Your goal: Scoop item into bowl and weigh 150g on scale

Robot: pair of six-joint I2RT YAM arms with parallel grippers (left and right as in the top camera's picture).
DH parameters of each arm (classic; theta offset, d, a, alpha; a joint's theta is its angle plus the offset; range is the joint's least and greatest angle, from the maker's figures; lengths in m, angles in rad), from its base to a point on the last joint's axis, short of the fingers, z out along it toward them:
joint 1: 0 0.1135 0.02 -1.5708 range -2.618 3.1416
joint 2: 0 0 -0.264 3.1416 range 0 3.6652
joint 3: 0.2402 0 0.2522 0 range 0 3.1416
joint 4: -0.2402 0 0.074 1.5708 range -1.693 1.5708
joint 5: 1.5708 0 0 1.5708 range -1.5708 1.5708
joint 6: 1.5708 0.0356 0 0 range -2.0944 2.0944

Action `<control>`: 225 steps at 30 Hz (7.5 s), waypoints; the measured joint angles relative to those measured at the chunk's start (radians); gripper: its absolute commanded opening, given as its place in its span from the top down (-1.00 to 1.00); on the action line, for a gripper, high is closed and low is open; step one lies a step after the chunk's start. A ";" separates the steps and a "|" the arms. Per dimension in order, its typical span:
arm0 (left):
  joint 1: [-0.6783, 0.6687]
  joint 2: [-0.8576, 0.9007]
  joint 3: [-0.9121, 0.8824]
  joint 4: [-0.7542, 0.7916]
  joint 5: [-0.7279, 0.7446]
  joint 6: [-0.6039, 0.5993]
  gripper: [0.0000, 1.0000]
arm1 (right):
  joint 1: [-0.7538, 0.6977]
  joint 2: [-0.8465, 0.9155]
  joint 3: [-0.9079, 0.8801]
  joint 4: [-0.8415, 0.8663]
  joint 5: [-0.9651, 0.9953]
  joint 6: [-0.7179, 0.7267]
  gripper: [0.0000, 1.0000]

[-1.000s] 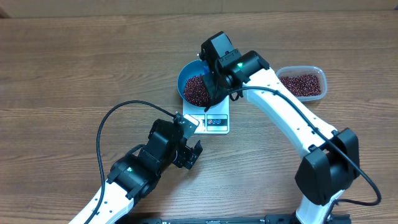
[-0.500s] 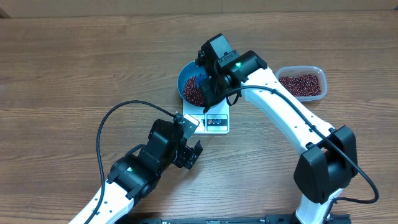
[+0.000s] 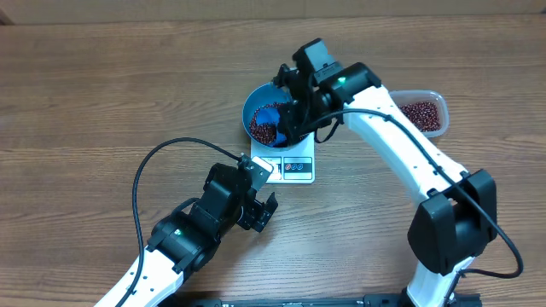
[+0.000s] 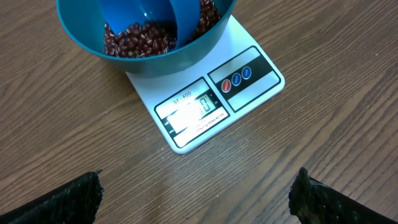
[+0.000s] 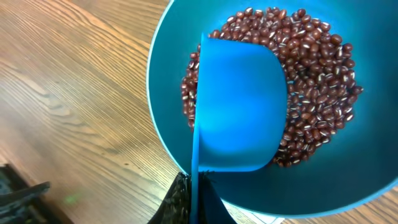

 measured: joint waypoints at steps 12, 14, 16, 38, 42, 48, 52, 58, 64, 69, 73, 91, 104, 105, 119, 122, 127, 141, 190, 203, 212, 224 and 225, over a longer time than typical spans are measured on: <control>0.000 0.000 0.000 0.000 0.000 0.000 -0.99 | -0.075 0.000 0.010 0.008 -0.069 0.000 0.93; 0.000 0.000 0.000 0.000 0.000 0.000 -0.99 | -0.082 0.000 0.010 0.007 -0.074 0.000 0.92; 0.000 0.000 0.000 0.000 0.000 0.000 -0.99 | -0.097 -0.002 0.012 0.006 -0.083 0.000 0.92; 0.000 0.000 0.000 0.000 0.000 0.000 -0.99 | -0.151 -0.109 0.045 -0.037 -0.121 -0.013 0.92; 0.000 0.000 0.000 0.000 0.000 0.000 -0.99 | -0.151 -0.114 0.045 -0.048 -0.082 -0.019 0.93; 0.000 0.000 0.000 0.000 0.000 0.000 -0.99 | -0.151 -0.136 0.045 -0.060 -0.009 -0.031 0.92; 0.000 0.000 0.000 0.000 0.000 0.000 -0.99 | -0.150 -0.149 0.045 -0.061 0.017 -0.045 0.92; 0.000 0.000 0.000 0.000 0.000 0.000 -0.99 | -0.117 -0.152 0.045 -0.061 0.083 -0.071 0.92; 0.000 0.000 0.000 0.000 0.000 0.000 -0.99 | -0.058 -0.152 0.045 -0.061 0.187 -0.079 0.93; 0.000 0.000 0.000 0.000 0.000 0.000 -0.99 | -0.047 -0.152 0.045 -0.061 0.217 -0.079 0.93; 0.000 0.000 0.000 0.000 0.000 0.000 -0.99 | -0.047 -0.152 0.045 -0.060 0.242 -0.080 0.92; 0.000 0.000 0.000 0.000 0.000 0.000 -0.99 | -0.046 -0.152 0.045 -0.066 0.286 -0.081 0.92; 0.000 0.000 0.000 0.000 0.000 0.000 -0.99 | -0.046 -0.152 0.045 -0.068 0.287 -0.082 0.93; 0.000 0.000 0.000 0.000 0.000 0.000 -0.99 | -0.045 -0.152 0.045 -0.071 0.286 -0.082 0.92; 0.000 0.000 0.000 0.000 0.000 0.000 -0.99 | 0.019 -0.152 0.045 -0.067 0.344 -0.081 0.92; 0.000 0.000 0.000 0.000 0.000 0.000 -0.99 | 0.019 -0.152 0.045 -0.067 0.346 -0.081 0.93; 0.000 0.000 0.000 0.000 0.000 0.000 -0.99 | 0.019 -0.152 0.045 -0.068 0.346 -0.079 0.93; 0.000 0.000 0.000 0.000 0.000 0.000 -0.99 | 0.019 -0.152 0.045 -0.071 0.345 -0.063 0.92; 0.000 0.000 0.000 0.000 0.000 0.000 -0.99 | -0.557 -0.188 0.045 -0.140 0.042 0.052 0.93; 0.000 0.000 0.000 0.000 0.000 0.000 -0.99 | -0.557 -0.226 0.047 -0.198 0.388 0.033 0.93; 0.000 0.000 0.000 0.000 0.000 0.000 -0.99 | -0.553 -0.226 0.047 -0.203 0.532 0.004 0.92; 0.000 0.000 0.000 0.000 0.000 0.000 -0.99 | -0.357 -0.226 0.047 -0.238 0.828 0.018 0.92; 0.000 0.000 0.000 0.000 0.000 0.000 -0.99 | -0.357 -0.226 0.047 -0.240 0.849 0.020 0.93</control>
